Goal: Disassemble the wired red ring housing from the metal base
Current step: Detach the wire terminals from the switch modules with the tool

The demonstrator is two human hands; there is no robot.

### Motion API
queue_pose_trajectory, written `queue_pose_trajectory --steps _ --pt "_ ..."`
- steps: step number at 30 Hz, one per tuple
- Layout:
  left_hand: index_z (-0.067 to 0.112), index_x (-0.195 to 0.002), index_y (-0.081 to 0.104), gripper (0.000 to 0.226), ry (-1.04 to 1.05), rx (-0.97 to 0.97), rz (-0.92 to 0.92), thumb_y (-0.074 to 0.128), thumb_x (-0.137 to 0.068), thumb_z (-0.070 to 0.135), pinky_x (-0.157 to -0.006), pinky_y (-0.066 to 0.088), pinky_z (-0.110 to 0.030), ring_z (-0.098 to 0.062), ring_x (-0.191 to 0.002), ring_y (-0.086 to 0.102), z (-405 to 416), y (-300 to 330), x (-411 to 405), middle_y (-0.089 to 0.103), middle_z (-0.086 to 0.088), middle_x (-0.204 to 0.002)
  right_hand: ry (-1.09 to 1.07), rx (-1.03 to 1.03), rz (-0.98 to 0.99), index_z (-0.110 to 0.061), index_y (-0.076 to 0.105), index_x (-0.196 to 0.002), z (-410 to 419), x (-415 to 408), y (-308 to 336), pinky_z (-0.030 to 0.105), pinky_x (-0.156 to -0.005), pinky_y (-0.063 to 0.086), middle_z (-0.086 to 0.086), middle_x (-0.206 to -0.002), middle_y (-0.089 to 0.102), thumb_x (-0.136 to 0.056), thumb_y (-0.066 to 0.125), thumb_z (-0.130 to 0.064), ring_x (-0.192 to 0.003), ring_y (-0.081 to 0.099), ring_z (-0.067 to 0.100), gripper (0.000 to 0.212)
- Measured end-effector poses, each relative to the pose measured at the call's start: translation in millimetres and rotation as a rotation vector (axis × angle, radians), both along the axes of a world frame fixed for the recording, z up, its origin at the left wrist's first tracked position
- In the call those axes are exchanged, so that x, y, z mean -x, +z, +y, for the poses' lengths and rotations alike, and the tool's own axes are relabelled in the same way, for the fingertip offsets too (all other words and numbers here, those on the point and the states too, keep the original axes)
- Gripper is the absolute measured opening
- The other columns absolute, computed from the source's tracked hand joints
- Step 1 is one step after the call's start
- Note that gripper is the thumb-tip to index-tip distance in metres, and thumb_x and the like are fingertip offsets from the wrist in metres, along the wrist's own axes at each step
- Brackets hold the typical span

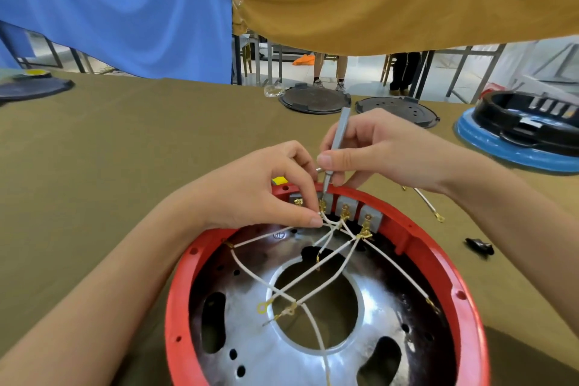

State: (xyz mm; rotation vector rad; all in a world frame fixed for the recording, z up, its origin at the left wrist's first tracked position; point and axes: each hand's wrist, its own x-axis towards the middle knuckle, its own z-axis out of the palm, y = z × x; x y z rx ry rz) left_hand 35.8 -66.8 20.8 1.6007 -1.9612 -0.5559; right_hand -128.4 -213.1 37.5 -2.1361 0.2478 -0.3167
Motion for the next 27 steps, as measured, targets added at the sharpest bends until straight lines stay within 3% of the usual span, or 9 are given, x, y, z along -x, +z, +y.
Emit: queue_pose_trajectory --steps 7,12,14,21,27 --pt "0.031 -0.077 0.078 0.006 -0.013 -0.012 -0.002 0.083 -0.075 0.032 -0.096 0.039 -0.017 -0.007 -0.109 0.055 0.2 0.0 0.2 0.051 0.013 -0.106 0.019 -0.252 0.107 -0.025 0.075 -0.084 -11.3 -5.7 -9.5 0.021 -0.069 0.055 -0.008 -0.082 0.071 -0.084 0.072 -0.036 -0.076 0.065 0.006 0.011" --pt "0.032 -0.077 0.077 0.006 -0.023 -0.022 -0.003 0.083 -0.076 0.033 -0.096 0.038 -0.018 -0.007 -0.111 0.054 0.4 -0.2 0.2 0.051 0.015 -0.107 0.069 -0.408 0.157 -0.024 0.075 -0.081 -16.0 -7.2 -16.1 0.024 -0.069 0.054 -0.004 -0.07 0.066 -0.086 0.068 -0.031 -0.07 0.063 0.007 0.012" --pt "0.032 -0.077 0.077 0.006 -0.022 -0.019 -0.005 0.082 -0.076 0.034 -0.097 0.039 -0.019 -0.007 -0.11 0.054 0.6 -0.1 0.0 0.05 0.016 -0.107 0.059 -0.373 0.139 -0.023 0.075 -0.081 -14.5 -6.0 -14.6 0.027 -0.071 0.056 -0.003 -0.072 0.067 -0.084 0.068 -0.032 -0.071 0.064 0.009 0.011" --pt "0.032 -0.077 0.076 0.006 -0.014 0.009 -0.019 0.082 -0.076 0.034 -0.1 0.041 -0.024 -0.006 -0.109 0.056 0.6 -1.4 -0.2 0.052 0.015 -0.108 0.045 0.038 -0.028 -0.023 0.072 -0.086 5.1 3.6 7.3 0.024 -0.066 0.059 0.0 -0.08 0.074 -0.085 0.07 -0.038 -0.077 0.073 0.012 0.015" --pt "0.033 -0.076 0.076 0.007 -0.005 0.0 -0.021 0.083 -0.076 0.034 -0.094 0.04 -0.016 -0.005 -0.106 0.056 0.9 -0.4 0.8 0.052 0.015 -0.107 0.017 -0.095 -0.009 -0.025 0.072 -0.082 -2.3 2.4 -5.2 0.021 -0.065 0.056 -0.007 -0.077 0.072 -0.084 0.07 -0.034 -0.075 0.07 0.008 0.01"
